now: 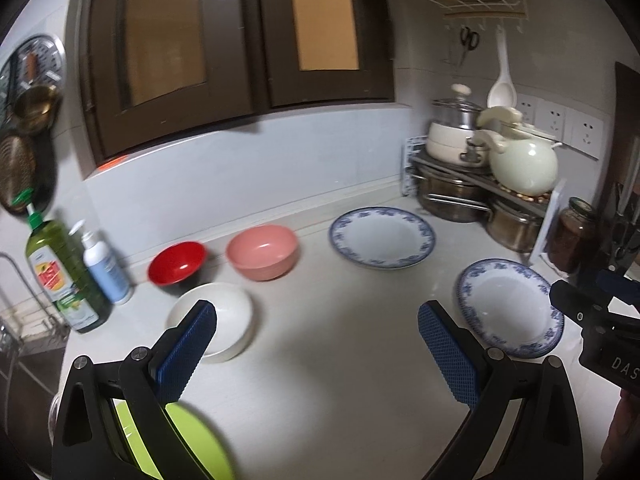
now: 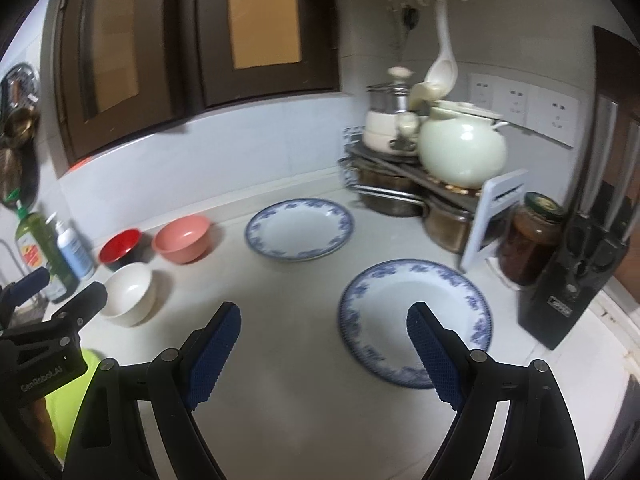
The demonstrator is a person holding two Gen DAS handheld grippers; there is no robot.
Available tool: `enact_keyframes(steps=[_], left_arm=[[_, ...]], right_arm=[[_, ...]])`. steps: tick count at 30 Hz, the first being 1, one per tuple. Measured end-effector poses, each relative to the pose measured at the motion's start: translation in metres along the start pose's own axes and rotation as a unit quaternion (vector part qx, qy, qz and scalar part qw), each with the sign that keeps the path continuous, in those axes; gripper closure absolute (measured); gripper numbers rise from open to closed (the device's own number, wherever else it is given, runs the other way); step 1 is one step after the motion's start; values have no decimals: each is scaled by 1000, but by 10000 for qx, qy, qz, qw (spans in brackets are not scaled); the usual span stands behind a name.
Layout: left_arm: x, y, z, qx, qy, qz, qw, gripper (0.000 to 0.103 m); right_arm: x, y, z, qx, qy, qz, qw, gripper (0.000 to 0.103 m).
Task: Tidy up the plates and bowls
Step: 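Move both grippers to the rim of the large blue-floral plate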
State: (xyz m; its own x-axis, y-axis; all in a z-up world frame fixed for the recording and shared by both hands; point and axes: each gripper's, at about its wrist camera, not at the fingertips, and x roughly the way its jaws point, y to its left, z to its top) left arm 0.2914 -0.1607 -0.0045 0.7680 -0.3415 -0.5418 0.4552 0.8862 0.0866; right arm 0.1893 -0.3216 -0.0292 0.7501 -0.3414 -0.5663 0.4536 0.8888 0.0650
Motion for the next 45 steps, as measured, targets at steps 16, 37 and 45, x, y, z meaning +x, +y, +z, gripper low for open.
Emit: enact_keyframes(steps=[16,37,45], left_arm=[[58,-89,17,223,225,-546,9980,1],[164,-162,0,643,1048,-884,9885,1],[200,-183,-12,780,1494,-1045,9801,7]], right_arm=[[28,-92,-4,697,64,-689,9952,17],[109,-168,-32,1155,683,-1220,9834,18],[139,-182,-41,1173,973,-1326,9794,20]])
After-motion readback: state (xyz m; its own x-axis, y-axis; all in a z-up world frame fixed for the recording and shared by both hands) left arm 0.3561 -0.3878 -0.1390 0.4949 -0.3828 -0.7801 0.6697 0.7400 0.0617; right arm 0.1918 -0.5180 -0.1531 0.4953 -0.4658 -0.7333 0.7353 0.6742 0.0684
